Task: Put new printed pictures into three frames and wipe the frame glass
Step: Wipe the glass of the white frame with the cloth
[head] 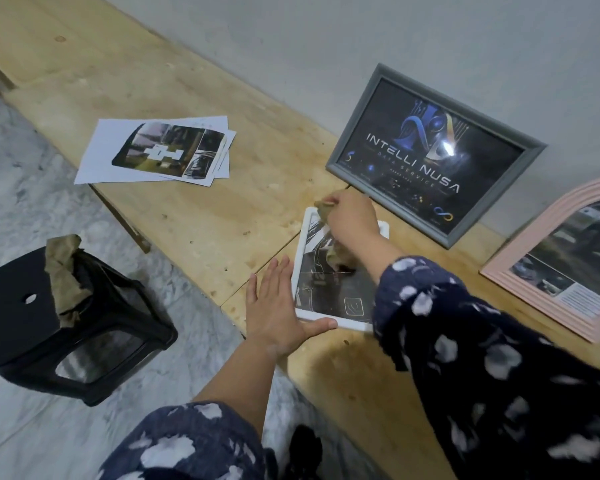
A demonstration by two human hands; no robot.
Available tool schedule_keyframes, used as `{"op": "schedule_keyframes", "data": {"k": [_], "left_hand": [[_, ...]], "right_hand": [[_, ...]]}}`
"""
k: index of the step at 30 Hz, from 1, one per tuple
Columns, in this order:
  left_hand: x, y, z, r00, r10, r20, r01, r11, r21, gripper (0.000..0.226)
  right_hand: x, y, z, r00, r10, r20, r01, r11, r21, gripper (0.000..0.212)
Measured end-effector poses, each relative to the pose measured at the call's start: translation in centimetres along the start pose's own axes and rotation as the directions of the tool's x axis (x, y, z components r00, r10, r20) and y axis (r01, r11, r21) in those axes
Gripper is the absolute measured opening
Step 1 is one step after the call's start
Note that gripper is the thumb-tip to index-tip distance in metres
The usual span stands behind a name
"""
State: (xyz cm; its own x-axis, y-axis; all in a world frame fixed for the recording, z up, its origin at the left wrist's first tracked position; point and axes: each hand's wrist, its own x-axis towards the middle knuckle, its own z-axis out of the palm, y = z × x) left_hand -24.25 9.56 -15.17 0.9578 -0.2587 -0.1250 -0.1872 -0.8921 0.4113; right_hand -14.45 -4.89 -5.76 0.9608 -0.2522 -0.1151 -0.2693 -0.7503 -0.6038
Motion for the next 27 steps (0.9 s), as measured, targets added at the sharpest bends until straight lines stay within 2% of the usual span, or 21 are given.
{"op": "schedule_keyframes", "data": {"k": [2, 7, 10, 13, 18, 20, 22, 25, 27], "left_hand": [[0.1, -0.1, 0.1, 1.0, 0.008, -0.015, -0.008, 1.0, -0.003, 0.125], [0.6, -0.1, 0.7, 0.998, -0.004, -0.066, 0.005, 1.0, 0.011, 0.129], [0.6, -0.3, 1.1, 0.998, -0.019, -0.067, 0.026, 0.994, 0.108, 0.139], [0.5, -0.3, 1.1, 0.998, -0.042, -0.056, 0.048, 0.992, 0.118, 0.142], [0.9, -0.3, 1.2, 0.998, -0.065, -0.026, 0.067, 0.993, 0.093, 0.144], [0.9, -0.5, 1.2, 0.998, -0.062, -0.019, 0.063, 0.996, 0.058, 0.133], [0.8, -0.5, 0.9, 0.999, -0.039, -0.023, 0.04, 0.999, 0.02, 0.128], [0.3, -0.4, -0.4, 1.0, -0.003, 0.025, 0.008, 0.986, -0.165, 0.131], [0.5, -0.7, -1.9, 0.997, -0.07, 0.023, 0.073, 0.932, -0.355, 0.112]], "right_hand": [[1.5, -0.7, 1.4, 0.999, -0.048, -0.007, 0.047, 0.995, -0.093, 0.029], [1.3, 1.2, 5.3, 0.974, -0.152, 0.17, 0.196, 0.938, -0.286, 0.028], [-0.2, 2.2, 5.5, 0.955, -0.243, 0.169, 0.284, 0.912, -0.296, 0.035], [-2.4, 2.6, 5.3, 0.922, -0.304, 0.24, 0.364, 0.891, -0.27, 0.033], [-6.9, 3.3, 5.0, 0.897, -0.307, 0.318, 0.364, 0.922, -0.135, 0.037], [-8.8, 3.7, 4.9, 0.874, -0.295, 0.387, 0.347, 0.935, -0.071, 0.036], [-9.9, 4.0, 4.6, 0.859, -0.313, 0.405, 0.305, 0.948, 0.086, 0.035], [-9.2, 4.1, 4.6, 0.872, -0.275, 0.404, 0.271, 0.96, 0.068, 0.041], [-9.0, 4.2, 4.9, 0.877, -0.261, 0.403, 0.282, 0.959, 0.008, 0.043]]}}
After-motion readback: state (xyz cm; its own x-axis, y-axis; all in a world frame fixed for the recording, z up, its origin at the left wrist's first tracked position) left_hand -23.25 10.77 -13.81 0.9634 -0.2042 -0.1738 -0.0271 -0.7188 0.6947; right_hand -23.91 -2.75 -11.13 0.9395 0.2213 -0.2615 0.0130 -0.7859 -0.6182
